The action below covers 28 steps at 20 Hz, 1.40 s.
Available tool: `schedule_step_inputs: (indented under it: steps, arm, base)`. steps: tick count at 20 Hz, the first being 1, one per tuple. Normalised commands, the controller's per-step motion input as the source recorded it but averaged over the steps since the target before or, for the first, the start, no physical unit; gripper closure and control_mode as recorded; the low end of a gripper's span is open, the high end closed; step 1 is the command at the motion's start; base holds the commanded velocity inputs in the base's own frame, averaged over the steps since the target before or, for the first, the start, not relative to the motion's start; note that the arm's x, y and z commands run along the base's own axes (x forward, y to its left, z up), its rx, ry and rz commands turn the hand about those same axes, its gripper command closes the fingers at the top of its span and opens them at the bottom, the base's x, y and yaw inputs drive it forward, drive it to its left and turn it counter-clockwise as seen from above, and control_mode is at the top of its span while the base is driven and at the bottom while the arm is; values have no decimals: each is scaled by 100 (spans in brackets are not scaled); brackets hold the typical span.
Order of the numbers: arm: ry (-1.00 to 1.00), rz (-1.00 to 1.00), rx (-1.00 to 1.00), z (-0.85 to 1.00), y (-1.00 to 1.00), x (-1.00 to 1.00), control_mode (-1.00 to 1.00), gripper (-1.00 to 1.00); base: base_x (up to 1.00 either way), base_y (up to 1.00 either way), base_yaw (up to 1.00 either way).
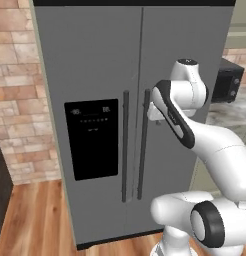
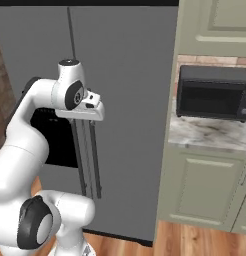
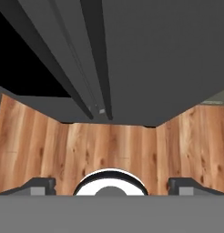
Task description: There is a bowl on the dining counter. Grab a lemon wedge from the fridge and place it in the bowl. Then get the liquor bottle and glass cup from the cabinet and place them next to the bowl.
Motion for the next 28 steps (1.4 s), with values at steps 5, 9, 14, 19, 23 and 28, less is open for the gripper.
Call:
schedule_step_inputs:
  steps: [5,9,14,19,23,28]
  arm:
    - [0,0,0,0,0,0,100,-100]
    - [0,0,0,0,0,0,100,-100]
    - [0,0,0,0,0,0,100,-100]
    - [0,0,0,0,0,0,100,-100]
    - [0,0,0,0,0,0,100,-100]
    - [0,0,0,0,0,0,100,-100]
  base:
    - [-11,25,0]
    - [-13,16,0]
    - [-20,29,0]
    - [-25,28,0]
    - [-33,12,0]
    - [-47,1,0]
